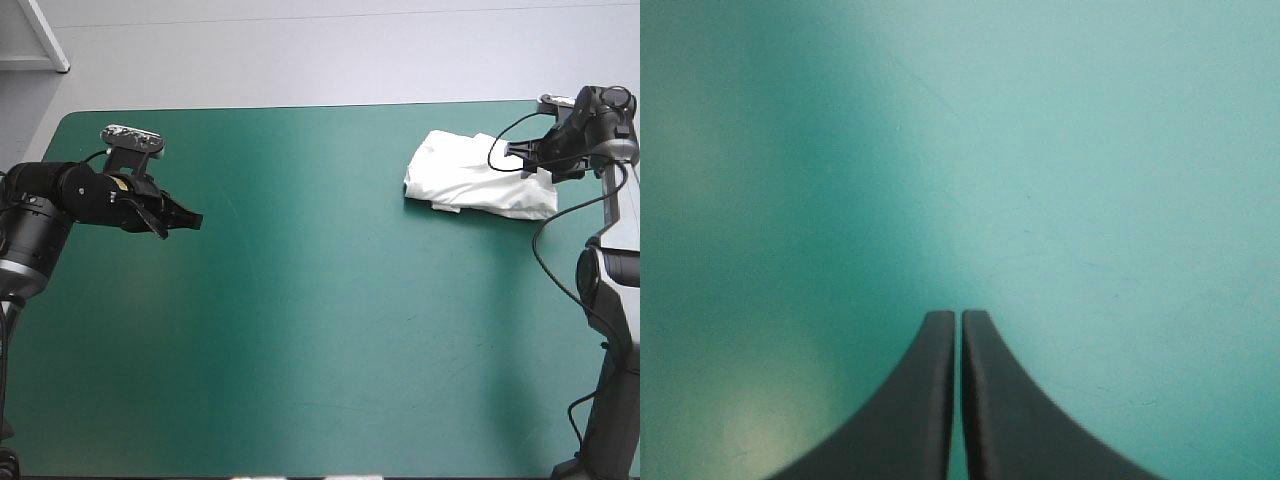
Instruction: Fold the cloth
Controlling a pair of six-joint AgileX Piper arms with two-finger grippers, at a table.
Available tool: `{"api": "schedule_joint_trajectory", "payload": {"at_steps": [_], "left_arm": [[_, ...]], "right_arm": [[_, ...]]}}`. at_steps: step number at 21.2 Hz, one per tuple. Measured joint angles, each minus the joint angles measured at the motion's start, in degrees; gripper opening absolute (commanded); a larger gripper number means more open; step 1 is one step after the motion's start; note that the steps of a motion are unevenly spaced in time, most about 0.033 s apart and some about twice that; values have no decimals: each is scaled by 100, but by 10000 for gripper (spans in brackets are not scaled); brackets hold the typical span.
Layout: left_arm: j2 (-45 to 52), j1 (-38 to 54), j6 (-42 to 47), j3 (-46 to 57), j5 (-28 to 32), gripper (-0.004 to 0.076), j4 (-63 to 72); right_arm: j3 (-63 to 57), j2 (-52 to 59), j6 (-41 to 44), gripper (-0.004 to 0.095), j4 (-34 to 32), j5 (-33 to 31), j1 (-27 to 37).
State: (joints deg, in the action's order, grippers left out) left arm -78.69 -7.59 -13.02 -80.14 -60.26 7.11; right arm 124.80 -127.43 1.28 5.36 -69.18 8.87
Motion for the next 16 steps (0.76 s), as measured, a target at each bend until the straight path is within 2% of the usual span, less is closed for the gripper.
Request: {"api": "schedule_joint_trajectory", "payload": {"at_steps": [5, 7, 9, 10, 12, 16], "left_arm": [[0, 0, 0, 0, 5, 20, 27], [0, 0, 0, 0, 29, 20, 27], [0, 0, 0, 0, 160, 20, 27], [0, 0, -2, 0, 232, 20, 27], [0, 0, -2, 0, 443, 20, 27], [107, 0, -73, 2, 934, 20, 264]], "right_arm": [[0, 264, 197, 694, 50, -4, 12], [-5, 571, 215, 590, 52, -4, 12], [-218, 1064, 380, 371, 126, -3, 12], [-398, 1308, 408, 182, 240, -3, 12], [-988, 1919, 246, -9, 596, -3, 0], [-2989, 3428, -437, -15, 770, 95, -110]]}}
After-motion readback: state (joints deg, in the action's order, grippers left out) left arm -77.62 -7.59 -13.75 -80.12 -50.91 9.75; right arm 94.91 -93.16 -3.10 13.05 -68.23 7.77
